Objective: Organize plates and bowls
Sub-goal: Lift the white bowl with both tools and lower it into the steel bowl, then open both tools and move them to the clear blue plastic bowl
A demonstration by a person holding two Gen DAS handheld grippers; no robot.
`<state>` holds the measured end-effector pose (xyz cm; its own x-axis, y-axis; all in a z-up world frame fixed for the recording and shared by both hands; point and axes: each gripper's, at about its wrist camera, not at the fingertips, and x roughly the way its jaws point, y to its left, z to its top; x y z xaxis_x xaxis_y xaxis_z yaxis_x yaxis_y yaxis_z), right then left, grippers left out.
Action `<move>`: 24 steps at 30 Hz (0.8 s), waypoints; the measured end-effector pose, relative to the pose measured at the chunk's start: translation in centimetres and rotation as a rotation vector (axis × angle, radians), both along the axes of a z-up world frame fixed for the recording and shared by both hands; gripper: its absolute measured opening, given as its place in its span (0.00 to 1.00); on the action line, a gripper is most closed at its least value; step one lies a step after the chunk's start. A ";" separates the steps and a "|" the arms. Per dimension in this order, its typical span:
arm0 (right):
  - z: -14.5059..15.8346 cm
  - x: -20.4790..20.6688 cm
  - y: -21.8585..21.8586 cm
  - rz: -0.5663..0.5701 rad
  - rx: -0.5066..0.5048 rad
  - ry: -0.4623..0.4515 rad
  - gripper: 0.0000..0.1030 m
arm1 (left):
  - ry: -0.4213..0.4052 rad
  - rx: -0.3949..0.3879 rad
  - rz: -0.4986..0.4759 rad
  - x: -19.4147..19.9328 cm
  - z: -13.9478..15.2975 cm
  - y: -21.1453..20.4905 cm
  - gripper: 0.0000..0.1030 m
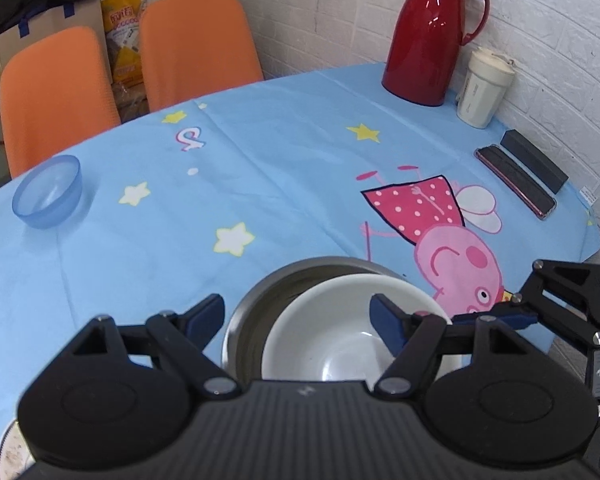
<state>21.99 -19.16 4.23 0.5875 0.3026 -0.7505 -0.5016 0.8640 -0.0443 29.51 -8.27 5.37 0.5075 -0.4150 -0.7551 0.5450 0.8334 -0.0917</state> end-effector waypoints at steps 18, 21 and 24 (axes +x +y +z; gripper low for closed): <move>1.7 0.3 -2.5 -0.088 0.037 -0.053 0.69 | -0.107 0.038 0.143 -0.7 1.3 4.8 0.72; 2.4 1.8 -2.2 -0.101 0.054 -0.056 0.69 | -0.151 0.055 0.179 -0.4 2.0 6.0 0.72; 3.1 4.0 -1.6 -0.114 0.071 -0.063 0.69 | -0.200 0.072 0.228 0.2 2.9 7.6 0.72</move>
<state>25.95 -20.73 7.38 0.6666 0.2820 -0.6900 -0.3983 0.9172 -0.0099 29.76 -0.70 8.28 0.7230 -0.2228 -0.6539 0.3445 0.9367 0.0618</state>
